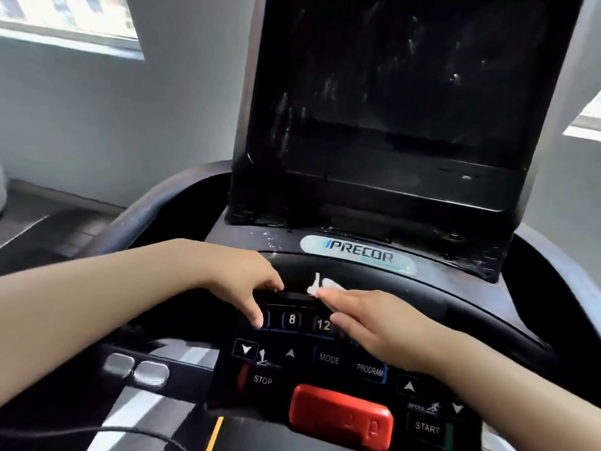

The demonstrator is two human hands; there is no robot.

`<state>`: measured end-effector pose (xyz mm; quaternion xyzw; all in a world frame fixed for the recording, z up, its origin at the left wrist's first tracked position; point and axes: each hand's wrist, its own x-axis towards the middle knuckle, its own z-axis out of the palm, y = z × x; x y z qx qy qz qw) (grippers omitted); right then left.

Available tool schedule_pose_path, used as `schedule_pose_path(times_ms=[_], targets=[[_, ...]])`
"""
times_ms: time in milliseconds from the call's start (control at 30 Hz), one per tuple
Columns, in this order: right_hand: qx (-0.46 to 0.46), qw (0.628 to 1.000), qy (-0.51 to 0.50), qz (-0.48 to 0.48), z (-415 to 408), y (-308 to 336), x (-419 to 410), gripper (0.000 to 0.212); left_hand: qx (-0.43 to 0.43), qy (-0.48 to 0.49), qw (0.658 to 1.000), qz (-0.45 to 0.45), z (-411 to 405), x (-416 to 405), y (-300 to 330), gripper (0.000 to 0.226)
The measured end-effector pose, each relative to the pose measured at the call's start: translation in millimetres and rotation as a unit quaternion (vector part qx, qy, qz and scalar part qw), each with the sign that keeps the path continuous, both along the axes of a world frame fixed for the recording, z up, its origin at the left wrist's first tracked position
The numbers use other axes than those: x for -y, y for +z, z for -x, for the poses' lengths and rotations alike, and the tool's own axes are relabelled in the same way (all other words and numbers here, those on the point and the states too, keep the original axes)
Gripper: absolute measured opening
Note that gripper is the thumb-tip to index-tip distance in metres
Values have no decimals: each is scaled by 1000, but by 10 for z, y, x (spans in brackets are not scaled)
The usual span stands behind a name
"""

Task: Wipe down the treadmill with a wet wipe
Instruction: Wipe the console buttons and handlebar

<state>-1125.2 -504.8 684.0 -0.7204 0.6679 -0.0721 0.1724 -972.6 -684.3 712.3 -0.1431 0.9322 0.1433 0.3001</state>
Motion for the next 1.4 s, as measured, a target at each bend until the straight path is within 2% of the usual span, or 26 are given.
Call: schedule_pose_path(times_ms=[167, 333, 500, 567, 633, 733, 833, 1033, 1167, 1300, 1400], targets=[[-16, 999, 52, -5, -93, -40, 294, 44, -51, 116, 992, -27, -325, -29, -109, 77], [-36, 993, 108, 5, -413, -99, 655, 41, -121, 204, 970, -50, -609, -135, -288, 64], [-110, 978, 174, 27, -757, -224, 821, 47, -144, 230, 963, -9, -762, -125, -412, 79], [-111, 976, 182, 32, -702, -188, 768, 47, -157, 210, 965, -13, -791, -83, -435, 77], [-70, 988, 138, 14, -581, -100, 719, 42, -157, 188, 969, -16, -823, -13, -466, 75], [-76, 995, 60, -39, -525, -64, 766, 37, -150, 157, 976, -20, -844, 120, -536, 75], [-68, 996, 33, -47, -694, -159, 883, 35, -152, 118, 981, -16, -817, 248, -560, 73], [-97, 992, 77, -15, -905, -152, 920, 30, -163, 36, 986, -27, -719, 496, -516, 70], [-135, 985, 100, 40, -938, -171, 792, 40, -158, -27, 987, -27, -609, 628, -492, 71], [-112, 988, 90, 59, -895, -217, 597, 40, -156, -88, 983, -29, -507, 687, -454, 70], [-121, 991, 25, 59, -789, -209, 379, 50, -153, -121, 981, -24, -419, 722, -477, 71]])
